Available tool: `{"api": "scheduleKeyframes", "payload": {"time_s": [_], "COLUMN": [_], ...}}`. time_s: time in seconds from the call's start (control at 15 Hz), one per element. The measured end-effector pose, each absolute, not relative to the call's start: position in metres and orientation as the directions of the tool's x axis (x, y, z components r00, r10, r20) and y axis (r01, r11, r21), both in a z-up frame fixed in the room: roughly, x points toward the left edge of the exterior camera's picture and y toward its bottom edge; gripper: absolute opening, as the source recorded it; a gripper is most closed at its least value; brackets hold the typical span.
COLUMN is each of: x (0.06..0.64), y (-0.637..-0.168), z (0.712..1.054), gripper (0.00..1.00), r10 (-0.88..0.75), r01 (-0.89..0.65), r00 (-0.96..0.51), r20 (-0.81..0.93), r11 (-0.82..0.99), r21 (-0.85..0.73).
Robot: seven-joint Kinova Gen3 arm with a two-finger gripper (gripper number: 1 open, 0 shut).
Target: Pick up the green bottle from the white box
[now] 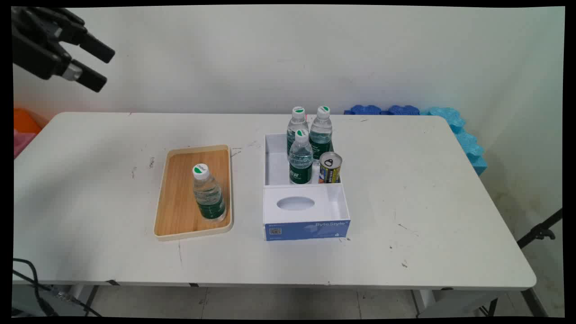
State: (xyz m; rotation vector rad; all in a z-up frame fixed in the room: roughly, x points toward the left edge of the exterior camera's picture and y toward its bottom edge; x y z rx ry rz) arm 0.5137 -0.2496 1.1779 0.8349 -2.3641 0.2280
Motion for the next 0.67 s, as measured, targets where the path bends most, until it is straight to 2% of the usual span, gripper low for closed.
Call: {"api": "scheduleKeyframes", "payload": {"time_s": [0.27, 0.67], "x": [0.502, 0.463], "y": [-0.267, -0.332], "z": [1.177, 1.15], "gripper": [1.0, 1.0], "r10": [-0.487, -0.468], "r01": [-0.606, -0.59], "r00": [-0.625, -0.661], "r20": [0.611, 0.587], "r11": [0.795, 0.807], "r21": [0.015, -0.021]}}
